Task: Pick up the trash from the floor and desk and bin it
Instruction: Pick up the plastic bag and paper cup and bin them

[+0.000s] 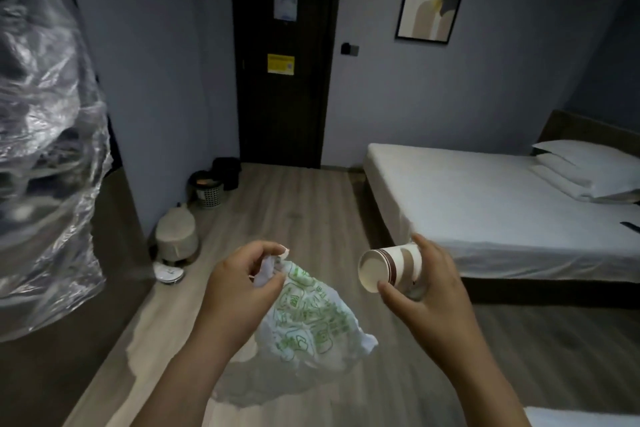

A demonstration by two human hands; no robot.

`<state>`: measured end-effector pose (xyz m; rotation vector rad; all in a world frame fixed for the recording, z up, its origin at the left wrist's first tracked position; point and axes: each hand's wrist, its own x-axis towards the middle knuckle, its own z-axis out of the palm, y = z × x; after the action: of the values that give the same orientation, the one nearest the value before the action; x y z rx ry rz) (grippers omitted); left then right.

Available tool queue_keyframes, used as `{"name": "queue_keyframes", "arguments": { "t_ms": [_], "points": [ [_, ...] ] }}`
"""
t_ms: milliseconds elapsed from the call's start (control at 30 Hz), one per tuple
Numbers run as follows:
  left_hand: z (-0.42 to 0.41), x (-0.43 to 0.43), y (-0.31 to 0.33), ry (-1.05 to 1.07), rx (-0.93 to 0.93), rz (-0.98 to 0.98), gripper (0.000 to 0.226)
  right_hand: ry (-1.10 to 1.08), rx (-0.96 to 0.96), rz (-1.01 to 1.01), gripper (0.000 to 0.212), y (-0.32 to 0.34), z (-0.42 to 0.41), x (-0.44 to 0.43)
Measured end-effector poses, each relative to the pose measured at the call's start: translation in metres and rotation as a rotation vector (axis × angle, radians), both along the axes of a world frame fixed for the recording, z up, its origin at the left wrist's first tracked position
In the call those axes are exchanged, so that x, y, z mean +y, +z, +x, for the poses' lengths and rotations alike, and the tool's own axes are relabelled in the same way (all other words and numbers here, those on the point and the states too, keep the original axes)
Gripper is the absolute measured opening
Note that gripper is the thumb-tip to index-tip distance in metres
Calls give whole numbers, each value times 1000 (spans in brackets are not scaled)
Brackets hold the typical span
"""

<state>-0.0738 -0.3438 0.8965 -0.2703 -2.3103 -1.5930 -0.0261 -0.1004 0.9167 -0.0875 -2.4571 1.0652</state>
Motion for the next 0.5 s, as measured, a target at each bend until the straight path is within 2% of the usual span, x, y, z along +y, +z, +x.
{"name": "queue_keyframes", "arguments": {
  "t_ms": [233, 500],
  "points": [
    [-127, -30, -18, 77, -38, -5, 30, 77, -31, -15, 81, -15, -137, -34],
    [-286, -65, 0, 23, -37, -45, 29, 35, -9, 31, 63, -5, -287, -82]
  ]
}}
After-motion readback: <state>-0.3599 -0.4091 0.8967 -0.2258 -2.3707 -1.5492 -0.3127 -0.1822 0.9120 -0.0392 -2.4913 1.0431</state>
